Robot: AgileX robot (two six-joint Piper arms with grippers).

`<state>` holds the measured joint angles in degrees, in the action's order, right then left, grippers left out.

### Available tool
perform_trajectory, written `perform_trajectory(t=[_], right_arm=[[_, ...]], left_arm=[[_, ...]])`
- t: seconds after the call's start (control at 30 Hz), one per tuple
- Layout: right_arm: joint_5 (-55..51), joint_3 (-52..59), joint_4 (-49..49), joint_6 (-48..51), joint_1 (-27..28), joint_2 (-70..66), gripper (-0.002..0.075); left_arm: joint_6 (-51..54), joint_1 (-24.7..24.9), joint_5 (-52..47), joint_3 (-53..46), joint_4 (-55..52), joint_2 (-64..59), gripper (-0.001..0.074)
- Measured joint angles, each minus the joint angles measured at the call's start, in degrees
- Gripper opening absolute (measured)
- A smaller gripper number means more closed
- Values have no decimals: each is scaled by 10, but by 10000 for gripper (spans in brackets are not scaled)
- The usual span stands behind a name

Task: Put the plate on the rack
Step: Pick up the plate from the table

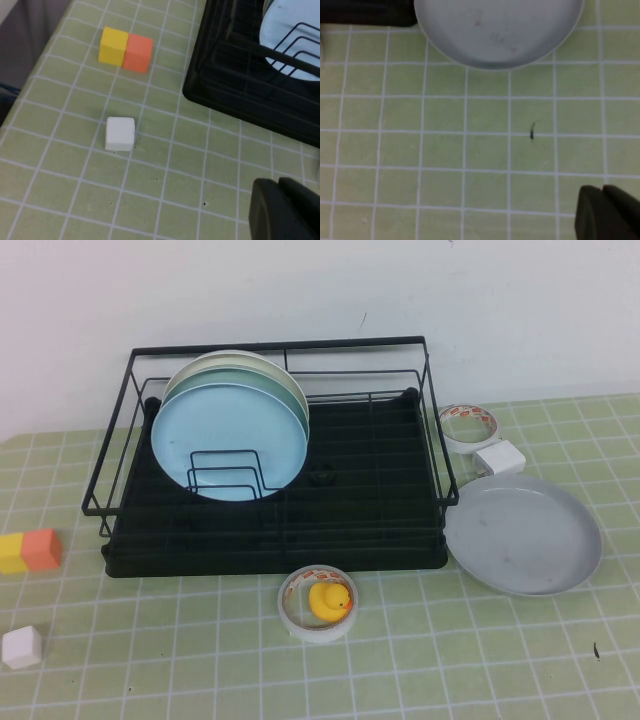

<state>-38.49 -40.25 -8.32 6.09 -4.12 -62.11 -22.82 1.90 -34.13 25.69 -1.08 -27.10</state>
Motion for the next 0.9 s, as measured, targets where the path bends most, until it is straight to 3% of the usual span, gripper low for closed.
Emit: perform_trajectory(t=[0.4, 0.63, 0.9], right_arm=[[-77, -310, -2, -51, 4, -441, 3], [-257, -544, 107, -128, 4, -655, 134], [-301, -682, 157, -147, 4, -694, 160]], left_arm=[[0, 0, 29, -28, 27, -1, -2], [0, 0, 34, -28, 27, -1, -2], [0, 0, 38, -28, 27, -1, -2]])
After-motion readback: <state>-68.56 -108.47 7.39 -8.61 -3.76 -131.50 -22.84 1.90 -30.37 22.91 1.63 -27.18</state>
